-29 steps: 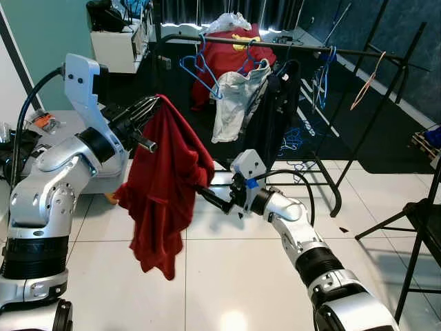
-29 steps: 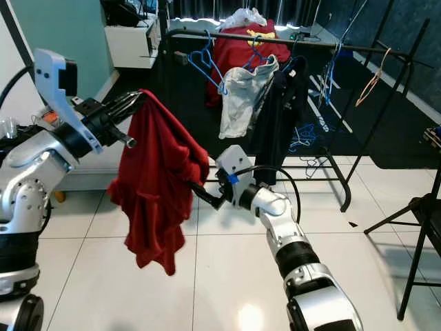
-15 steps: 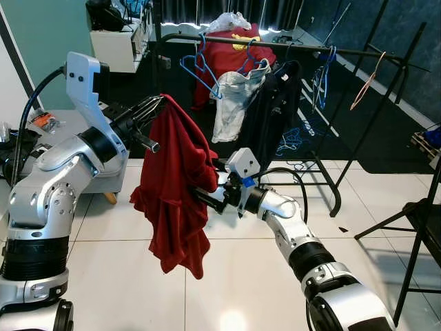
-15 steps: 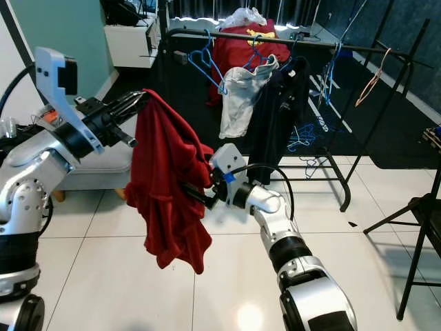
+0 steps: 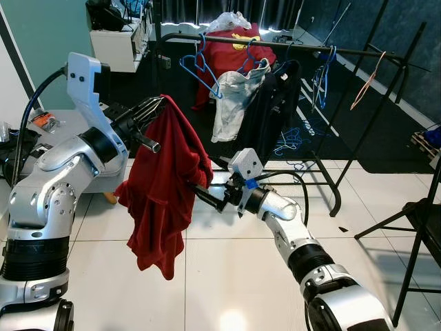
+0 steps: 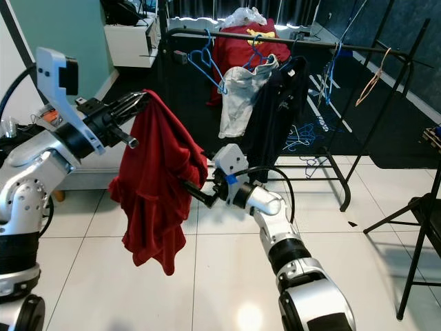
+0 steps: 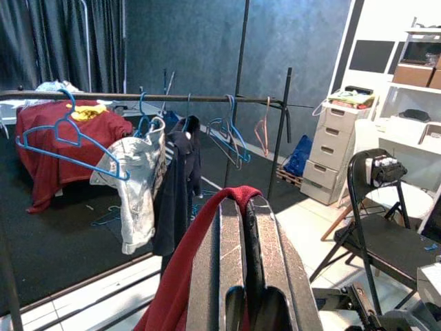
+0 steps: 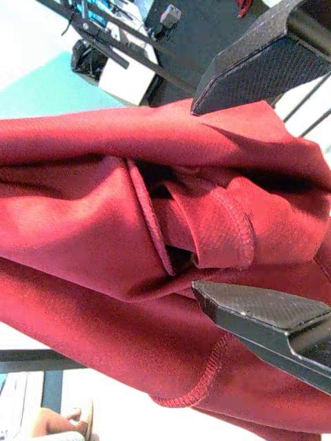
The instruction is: Hang hanger
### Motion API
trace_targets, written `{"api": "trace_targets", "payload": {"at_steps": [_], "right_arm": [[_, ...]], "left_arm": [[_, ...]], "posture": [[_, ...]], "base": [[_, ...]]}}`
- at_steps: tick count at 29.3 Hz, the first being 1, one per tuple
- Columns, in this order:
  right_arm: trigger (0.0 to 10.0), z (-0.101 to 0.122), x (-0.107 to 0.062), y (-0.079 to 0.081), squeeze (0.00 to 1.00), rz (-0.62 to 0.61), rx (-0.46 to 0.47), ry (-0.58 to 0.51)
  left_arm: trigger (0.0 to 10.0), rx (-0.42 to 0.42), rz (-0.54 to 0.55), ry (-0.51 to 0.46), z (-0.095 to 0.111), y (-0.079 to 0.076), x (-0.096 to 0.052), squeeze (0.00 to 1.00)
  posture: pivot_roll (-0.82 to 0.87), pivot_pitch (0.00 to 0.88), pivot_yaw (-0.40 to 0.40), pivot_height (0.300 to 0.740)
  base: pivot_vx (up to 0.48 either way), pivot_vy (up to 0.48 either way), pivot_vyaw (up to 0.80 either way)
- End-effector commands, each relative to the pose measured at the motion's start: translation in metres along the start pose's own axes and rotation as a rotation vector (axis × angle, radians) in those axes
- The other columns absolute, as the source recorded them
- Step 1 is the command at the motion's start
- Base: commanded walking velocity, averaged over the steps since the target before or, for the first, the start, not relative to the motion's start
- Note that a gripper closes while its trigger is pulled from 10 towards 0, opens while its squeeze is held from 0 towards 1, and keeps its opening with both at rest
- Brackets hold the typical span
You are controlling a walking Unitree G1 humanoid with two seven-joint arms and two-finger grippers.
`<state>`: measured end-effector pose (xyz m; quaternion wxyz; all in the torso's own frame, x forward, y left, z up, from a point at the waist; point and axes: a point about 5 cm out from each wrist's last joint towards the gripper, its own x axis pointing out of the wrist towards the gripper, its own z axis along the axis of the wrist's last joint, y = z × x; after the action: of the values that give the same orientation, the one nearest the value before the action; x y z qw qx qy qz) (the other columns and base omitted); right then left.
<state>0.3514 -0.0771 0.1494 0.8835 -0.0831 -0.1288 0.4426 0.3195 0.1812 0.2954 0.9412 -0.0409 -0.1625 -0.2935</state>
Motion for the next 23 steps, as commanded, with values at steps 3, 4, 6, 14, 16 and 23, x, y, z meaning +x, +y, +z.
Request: {"api": "trace_targets", "payload": {"at_steps": [3, 4, 6, 14, 16, 23], "right_arm": [[10.0, -0.008, -0.002, 0.013, 0.0, 0.025, 0.031, -0.017], [10.0, -0.008, -0.002, 0.013, 0.0, 0.025, 0.031, -0.017], [10.0, -0.012, -0.003, 0.021, 0.0, 0.044, 0.044, -0.019], [4.0, -0.014, -0.004, 0.022, 0.0, 0.038, 0.051, -0.018], [2.7, -0.014, -0.005, 0.022, 0.0, 0.034, 0.052, -0.017], [0.0, -0.015, -0.005, 0.022, 0.0, 0.025, 0.053, -0.025]], "left_arm": [[0.0, 0.008, 0.002, -0.035, 0.008, -0.003, 0.005, 0.0], [0.0, 0.008, 0.002, -0.035, 0.008, -0.003, 0.005, 0.0], [0.0, 0.01, 0.013, -0.035, 0.008, -0.002, 0.005, 0.0], [0.0, 0.01, 0.015, -0.035, 0.009, -0.003, 0.006, 0.0], [0.0, 0.01, 0.015, -0.035, 0.009, -0.003, 0.006, 0.0], [0.0, 0.015, 0.025, -0.033, 0.009, -0.002, 0.006, 0.0]], "posture": [[-0.05, 0.06, -0.082, 0.74], [-0.05, 0.06, -0.082, 0.74], [-0.05, 0.06, -0.081, 0.74], [-0.05, 0.058, -0.08, 0.74], [-0.05, 0.057, -0.081, 0.74], [-0.05, 0.054, -0.081, 0.74]], "base": [[0.0, 0.0, 0.0], [0.0, 0.0, 0.0], [0.0, 0.0, 0.0], [0.0, 0.0, 0.0], [0.0, 0.0, 0.0], [0.0, 0.0, 0.0]]}}
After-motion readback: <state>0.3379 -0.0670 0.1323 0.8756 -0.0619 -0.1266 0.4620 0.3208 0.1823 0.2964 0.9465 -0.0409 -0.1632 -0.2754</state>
